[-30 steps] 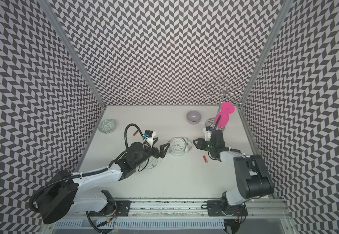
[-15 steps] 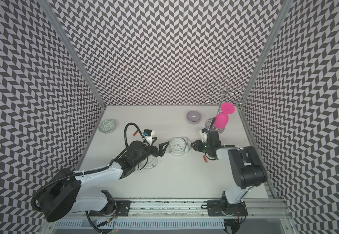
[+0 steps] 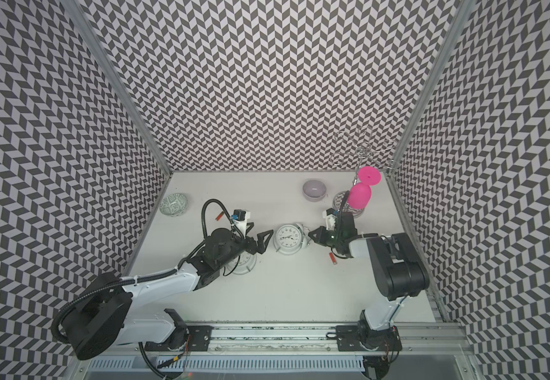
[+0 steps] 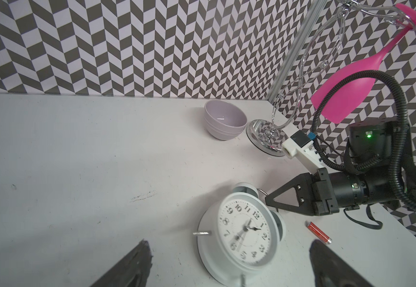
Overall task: Insert the battery into the alarm
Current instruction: Adjust the alarm at the center of the board.
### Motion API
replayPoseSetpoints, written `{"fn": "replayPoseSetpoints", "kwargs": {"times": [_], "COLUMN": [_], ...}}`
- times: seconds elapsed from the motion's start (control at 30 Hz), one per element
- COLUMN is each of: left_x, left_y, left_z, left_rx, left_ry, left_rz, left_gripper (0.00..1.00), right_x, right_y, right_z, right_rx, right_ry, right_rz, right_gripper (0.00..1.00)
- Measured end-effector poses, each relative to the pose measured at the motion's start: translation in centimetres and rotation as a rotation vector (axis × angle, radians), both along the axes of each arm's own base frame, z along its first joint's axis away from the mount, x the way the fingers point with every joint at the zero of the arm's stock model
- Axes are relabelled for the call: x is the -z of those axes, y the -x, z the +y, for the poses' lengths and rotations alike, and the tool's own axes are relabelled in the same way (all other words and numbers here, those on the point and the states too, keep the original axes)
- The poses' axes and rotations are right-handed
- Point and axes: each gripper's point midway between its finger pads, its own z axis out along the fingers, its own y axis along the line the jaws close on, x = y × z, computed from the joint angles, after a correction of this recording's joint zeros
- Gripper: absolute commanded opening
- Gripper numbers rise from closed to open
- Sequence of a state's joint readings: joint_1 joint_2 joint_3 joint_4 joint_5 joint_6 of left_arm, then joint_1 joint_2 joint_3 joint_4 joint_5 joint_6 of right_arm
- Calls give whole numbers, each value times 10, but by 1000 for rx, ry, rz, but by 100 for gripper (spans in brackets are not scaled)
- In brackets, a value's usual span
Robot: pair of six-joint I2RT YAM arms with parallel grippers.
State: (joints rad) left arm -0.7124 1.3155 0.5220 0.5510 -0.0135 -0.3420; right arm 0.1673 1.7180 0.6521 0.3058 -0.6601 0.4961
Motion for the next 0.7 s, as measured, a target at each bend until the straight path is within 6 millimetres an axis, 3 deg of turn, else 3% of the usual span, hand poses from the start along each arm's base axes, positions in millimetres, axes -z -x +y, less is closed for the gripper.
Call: {"fn": "replayPoseSetpoints", "kwargs": {"times": [0.23,0.43,0.7], "left_x": [1,1,1], "left_y": [0,0,1], "left_z": [1,1,0], "left_rx": [0,1,7], "left_ry": [-8,-9,-7], "left_rz": [-3,-1,2], "left_gripper": [99,99,99], "right_x": [-3,-15,-55], "right_y": [1,19,30], "right_z": [0,-10,-33], "right_rx": [20,63,186], "right_ry": [-19,0,82], "right_rz": [15,-11,-127], "right_gripper": [0,0,0]}}
